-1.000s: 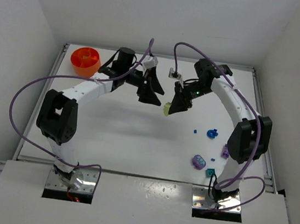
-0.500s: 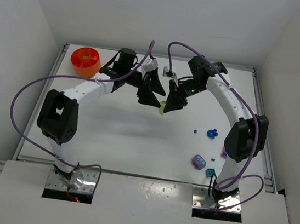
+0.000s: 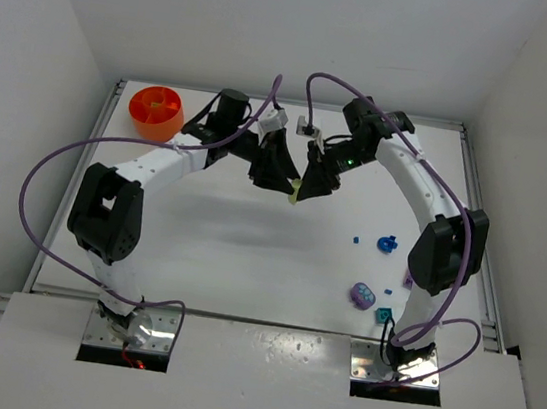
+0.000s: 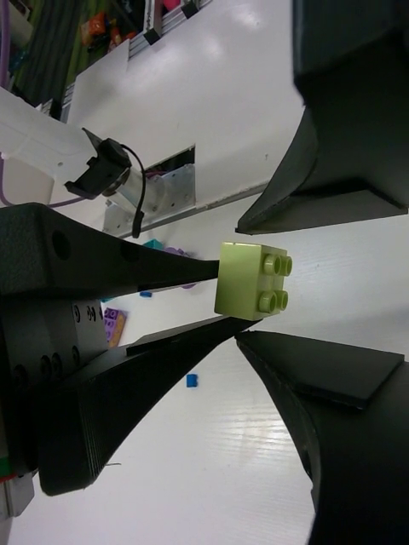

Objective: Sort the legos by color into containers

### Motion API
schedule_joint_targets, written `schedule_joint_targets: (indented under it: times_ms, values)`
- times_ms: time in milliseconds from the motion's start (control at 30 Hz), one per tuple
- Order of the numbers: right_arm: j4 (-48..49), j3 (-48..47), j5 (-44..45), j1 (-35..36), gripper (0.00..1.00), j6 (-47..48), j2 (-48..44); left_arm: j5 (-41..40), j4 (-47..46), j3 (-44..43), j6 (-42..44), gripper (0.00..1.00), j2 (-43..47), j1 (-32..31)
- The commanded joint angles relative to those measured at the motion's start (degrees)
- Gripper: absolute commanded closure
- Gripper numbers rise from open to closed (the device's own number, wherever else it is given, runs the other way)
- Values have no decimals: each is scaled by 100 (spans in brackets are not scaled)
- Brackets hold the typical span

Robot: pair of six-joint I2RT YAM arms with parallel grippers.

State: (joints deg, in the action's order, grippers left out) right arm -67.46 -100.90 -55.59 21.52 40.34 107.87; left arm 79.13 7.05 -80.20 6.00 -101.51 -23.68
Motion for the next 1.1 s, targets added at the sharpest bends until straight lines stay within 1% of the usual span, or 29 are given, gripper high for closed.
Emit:
schedule_joint_targets:
  times_ms: [0,67,100,133,167,200,233,267,367,433,467,500,567,600,633,667,700,733,767,800,833,867,900,933,967,1000,1067]
  values:
    - [207,-228,-171,28,97,-17,32,296,-90,-13,235,46,150,-84]
    - [207,-228,-171,28,97,-78,32,296,-90,-13,235,51,150,-84]
    - [259,-228,-171,28,97,-79,32,296,-90,-65,235,58,150,-84]
    - [260,-228,-110,28,97,-79,32,296,-90,-66,235,61,97,-84]
    - [260,-228,-57,28,93,-79,32,296,-37,-66,235,65,97,-84]
    - [321,-228,-57,28,86,-166,32,348,-37,-66,235,69,97,-84]
    - [321,-228,-5,28,69,-219,32,348,-37,-118,235,75,97,-84]
    - [321,-228,65,28,60,-219,32,288,-37,-118,235,78,97,-84]
    - [321,-36,302,28,48,-79,-204,156,16,-118,156,84,97,-14]
    - [321,105,417,-34,44,-26,-345,85,16,-118,25,86,97,153]
    - [391,280,609,-103,43,-26,-424,15,16,-118,24,89,97,240]
    - [487,403,776,-104,42,-26,-625,-38,16,-179,-141,89,97,433]
    - [620,878,1295,-156,42,27,-837,-248,16,-250,-335,93,97,653]
    - [733,1045,1488,-157,40,27,-986,-345,16,-328,-563,93,97,898]
    - [804,1394,1908,-157,40,27,-1057,-677,16,-442,-713,93,97,1014]
    - [892,1563,2121,-209,40,27,-1128,-863,68,-513,-819,94,45,1128]
    - [1075,1861,2488,-262,40,-104,-1285,-1038,69,-688,-1002,97,44,1381]
    - [1182,1985,2701,-262,40,-201,-1365,-1693,156,-803,-1143,98,44,1497]
    - [1296,2100,2920,-323,40,-315,-1453,-2065,296,-969,-1197,100,44,1611]
    - [1514,2301,3332,-376,40,-429,-1532,-2338,367,-1110,-1198,100,44,1856]
    - [1621,2390,3527,-376,40,-595,-1689,-2950,367,-1303,-1267,100,44,1972]
    - [1727,2487,3729,-437,40,-658,-1787,-3383,367,-1374,-1268,100,44,2077]
    - [1963,2723,4201,-438,39,-746,-1883,-3874,367,-1436,-1329,100,44,2156]
    - [1965,2821,4371,-490,39,-747,-1962,-4653,246,-1489,-1329,100,105,2323]
    - [2130,3013,4721,-491,38,-747,-2024,-5009,192,-1489,-1382,100,106,2394]
    - [2132,3154,4890,-560,38,-747,-2138,-5344,192,-1585,-1382,100,106,2455]
    - [2683,3505,5093,-631,38,-747,-2401,-5880,472,-2059,-1259,100,-262,2684]
